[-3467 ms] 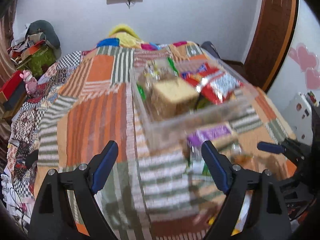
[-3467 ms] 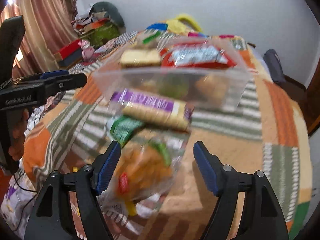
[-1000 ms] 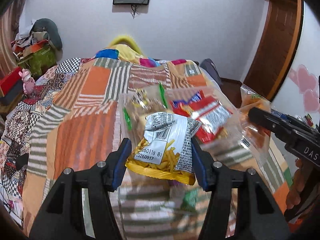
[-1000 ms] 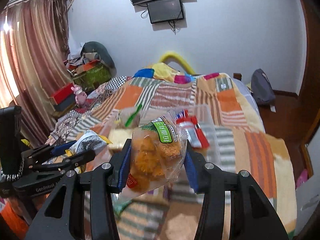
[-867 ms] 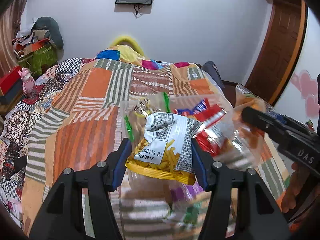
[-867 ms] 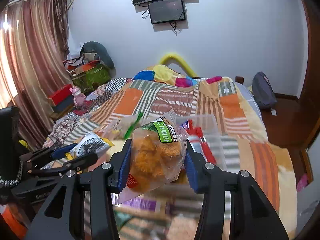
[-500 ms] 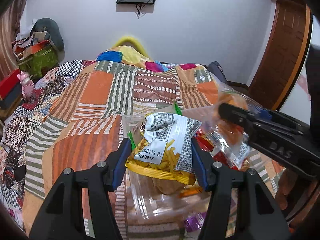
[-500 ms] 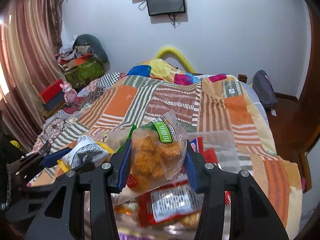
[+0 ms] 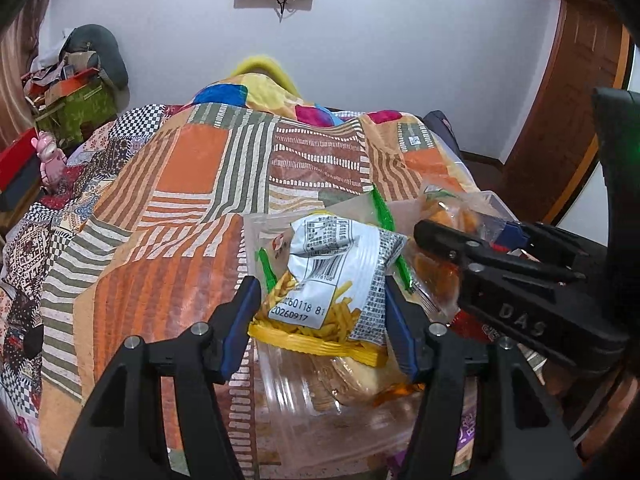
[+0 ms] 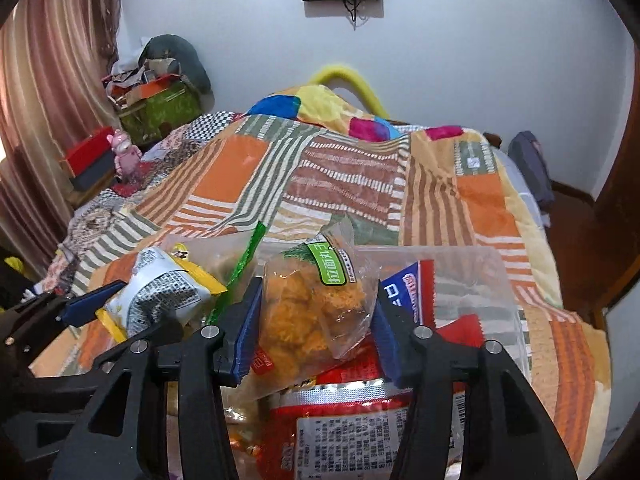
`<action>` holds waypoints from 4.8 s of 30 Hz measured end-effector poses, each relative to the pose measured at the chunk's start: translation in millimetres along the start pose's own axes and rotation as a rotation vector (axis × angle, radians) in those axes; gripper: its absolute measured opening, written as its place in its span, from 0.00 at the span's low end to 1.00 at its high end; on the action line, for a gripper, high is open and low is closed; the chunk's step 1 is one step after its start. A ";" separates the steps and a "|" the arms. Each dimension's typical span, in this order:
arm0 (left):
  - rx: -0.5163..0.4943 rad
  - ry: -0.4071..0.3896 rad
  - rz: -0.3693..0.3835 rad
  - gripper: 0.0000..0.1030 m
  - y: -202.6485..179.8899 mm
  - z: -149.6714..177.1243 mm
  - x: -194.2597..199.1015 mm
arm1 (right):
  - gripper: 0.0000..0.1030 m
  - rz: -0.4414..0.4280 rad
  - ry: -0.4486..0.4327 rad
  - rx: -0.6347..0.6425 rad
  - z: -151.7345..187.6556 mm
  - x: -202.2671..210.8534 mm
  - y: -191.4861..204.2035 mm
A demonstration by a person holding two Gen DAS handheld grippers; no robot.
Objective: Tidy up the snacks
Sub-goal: 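Drop the chip bag into the box with the left tool while the right drops the nugget bag, then grasp the green-white pack with the left tool while the right grasps the purple-labelled wafer roll, then place the green pack into the box with the left tool while the right places the wafer roll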
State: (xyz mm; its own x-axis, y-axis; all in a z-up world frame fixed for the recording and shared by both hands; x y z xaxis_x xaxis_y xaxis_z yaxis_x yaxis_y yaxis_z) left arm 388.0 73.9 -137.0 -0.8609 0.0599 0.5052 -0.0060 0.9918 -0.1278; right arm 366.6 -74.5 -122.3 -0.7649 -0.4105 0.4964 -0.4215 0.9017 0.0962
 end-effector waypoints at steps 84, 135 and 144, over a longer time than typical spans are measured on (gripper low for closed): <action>-0.143 0.183 0.127 0.71 -50.5 112.0 54.6 | 0.88 0.000 0.206 -0.026 114.9 87.3 -49.7; -0.113 -0.029 0.143 0.42 -53.4 54.6 104.8 | 0.39 -0.026 -0.029 -0.032 79.0 137.0 -43.5; -0.078 -0.089 0.116 0.42 -58.5 6.0 79.5 | 0.39 -0.012 -0.118 -0.068 40.8 110.2 -45.9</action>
State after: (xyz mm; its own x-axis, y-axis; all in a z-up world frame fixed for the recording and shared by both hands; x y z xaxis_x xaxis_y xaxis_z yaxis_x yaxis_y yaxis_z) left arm 316.8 20.0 -94.5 -0.8953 0.1677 0.4127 0.1327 0.9848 -0.1123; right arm 281.8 -166.7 -107.2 -0.8137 -0.4310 0.3900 -0.4003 0.9020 0.1617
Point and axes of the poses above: each gripper's, at about its wrist camera, not at the fingertips, and x roughly against the way its jaws point, y to its left, z to its underside, the point moved 1 cm from there along -x, roughly the way its jaws point, and after that the axes turned 15 degrees about -y, right-handed, at the moved point
